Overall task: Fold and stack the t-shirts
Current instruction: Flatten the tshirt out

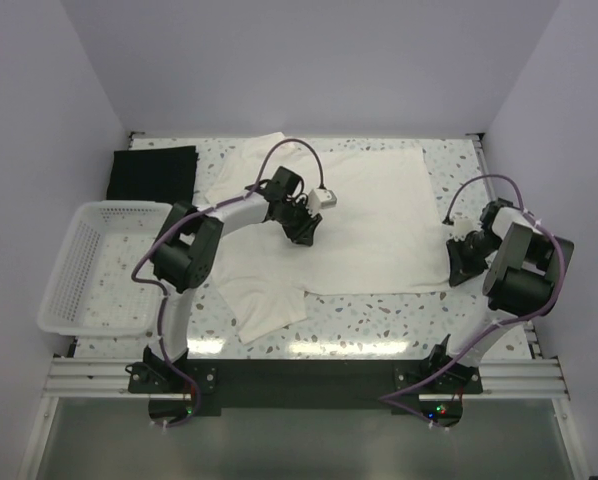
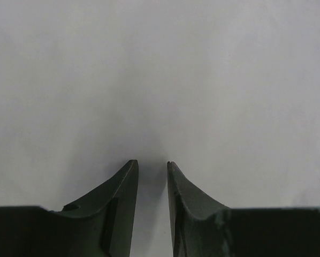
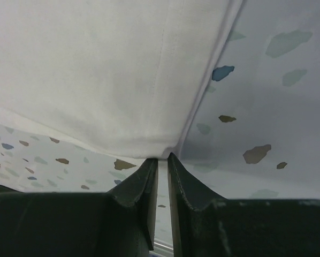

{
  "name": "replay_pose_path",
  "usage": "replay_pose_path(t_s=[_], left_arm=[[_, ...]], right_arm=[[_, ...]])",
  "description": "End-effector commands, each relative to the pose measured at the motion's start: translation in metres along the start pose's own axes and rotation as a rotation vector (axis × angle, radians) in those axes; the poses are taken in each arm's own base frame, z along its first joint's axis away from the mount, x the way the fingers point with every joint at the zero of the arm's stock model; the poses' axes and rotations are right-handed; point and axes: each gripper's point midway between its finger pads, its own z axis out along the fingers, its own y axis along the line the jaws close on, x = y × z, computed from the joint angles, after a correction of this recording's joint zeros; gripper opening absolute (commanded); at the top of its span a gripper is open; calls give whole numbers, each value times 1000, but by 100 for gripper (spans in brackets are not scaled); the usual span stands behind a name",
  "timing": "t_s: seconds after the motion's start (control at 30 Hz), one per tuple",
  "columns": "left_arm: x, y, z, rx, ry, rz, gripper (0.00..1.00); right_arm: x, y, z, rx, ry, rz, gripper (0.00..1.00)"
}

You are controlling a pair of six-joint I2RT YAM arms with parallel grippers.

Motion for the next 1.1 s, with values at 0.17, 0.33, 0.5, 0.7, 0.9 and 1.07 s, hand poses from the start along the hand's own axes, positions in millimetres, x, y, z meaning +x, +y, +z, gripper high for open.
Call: replay_pose_path(t_s=[0.17,0.33,0.5,0.7,0.9,1.07], left_arm=[[41,3,-4,-56,130,-143,32],[44,-6,-9,-24,134,-140,33],[-15,-36,-56,52,-60,-9,39],[-29,-31,-108,-22,-120,-20,41],[50,5,-136,-114,53,-170,40],[108,2,-150,-135,193,-196,40]], right_arm=[[23,-33,-7,175,89,-206,17],[32,-24,-16,148,103,-274,16],[-10,6,-59,27,-69,-281,22],[-61,29,-79,-15,-195,-269,24],[-93,50,-52,-8,-187,-305,22],[-94,41,-24,46,-115,-332,22]])
